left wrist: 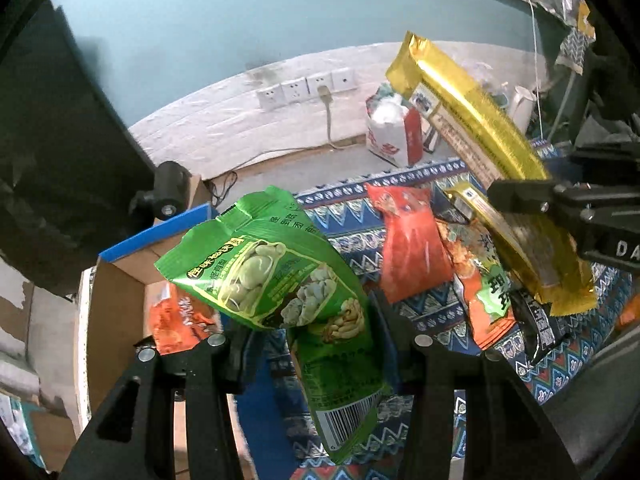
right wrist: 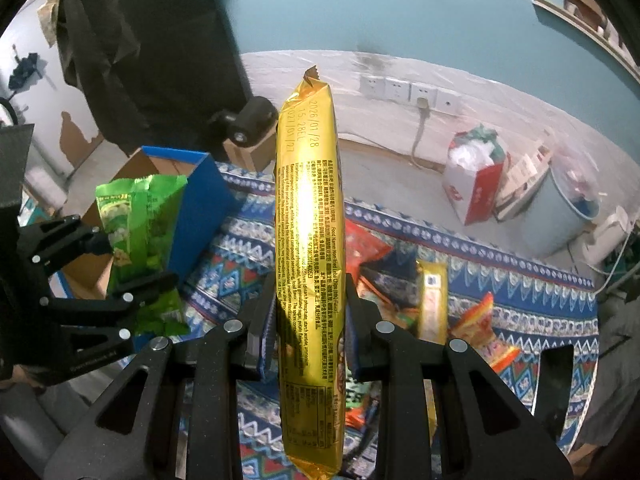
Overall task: Organize snacks
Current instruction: 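Lift both held packs and carry them over the cardboard box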
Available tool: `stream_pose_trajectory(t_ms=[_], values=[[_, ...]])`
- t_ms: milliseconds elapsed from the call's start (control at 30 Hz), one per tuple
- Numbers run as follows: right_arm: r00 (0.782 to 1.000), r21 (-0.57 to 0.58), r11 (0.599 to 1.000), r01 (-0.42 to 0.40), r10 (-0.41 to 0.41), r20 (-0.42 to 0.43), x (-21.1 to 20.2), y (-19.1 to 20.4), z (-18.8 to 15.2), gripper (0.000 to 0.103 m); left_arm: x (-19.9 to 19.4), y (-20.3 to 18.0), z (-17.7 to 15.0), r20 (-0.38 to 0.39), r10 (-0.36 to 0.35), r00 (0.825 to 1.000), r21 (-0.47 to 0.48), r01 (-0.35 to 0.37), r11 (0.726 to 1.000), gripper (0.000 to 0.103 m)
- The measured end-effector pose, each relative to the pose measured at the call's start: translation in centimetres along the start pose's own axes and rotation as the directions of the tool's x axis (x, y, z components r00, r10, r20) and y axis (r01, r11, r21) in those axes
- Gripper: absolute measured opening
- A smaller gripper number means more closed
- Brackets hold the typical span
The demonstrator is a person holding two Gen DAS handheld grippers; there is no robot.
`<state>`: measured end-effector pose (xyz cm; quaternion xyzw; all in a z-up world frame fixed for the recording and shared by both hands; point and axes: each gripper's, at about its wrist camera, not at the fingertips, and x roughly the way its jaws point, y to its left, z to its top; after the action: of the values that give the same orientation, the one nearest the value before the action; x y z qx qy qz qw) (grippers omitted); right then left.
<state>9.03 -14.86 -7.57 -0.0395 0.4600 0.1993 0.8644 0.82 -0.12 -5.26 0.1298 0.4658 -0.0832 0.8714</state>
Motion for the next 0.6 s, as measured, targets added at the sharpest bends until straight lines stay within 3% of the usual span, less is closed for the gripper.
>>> stream_pose_trajectory(t_ms=[300, 600], values=[[0.999, -0.037, 0.999, -0.040, 0.040, 0.003, 1.1, 3.1, 1.9, 0.026, -1.7, 3.7, -0.6, 0.036, 0.043, 0.998, -0.055, -0.041, 0.998, 0.050], [0.996, -0.079, 0.993, -0.086, 0.086, -0.001, 2.6, 7.0, 3.9, 0.026, -1.6, 8.2, -2.3, 0.021, 0.072, 0.997, -0.137, -0.068, 0.988, 0.050]])
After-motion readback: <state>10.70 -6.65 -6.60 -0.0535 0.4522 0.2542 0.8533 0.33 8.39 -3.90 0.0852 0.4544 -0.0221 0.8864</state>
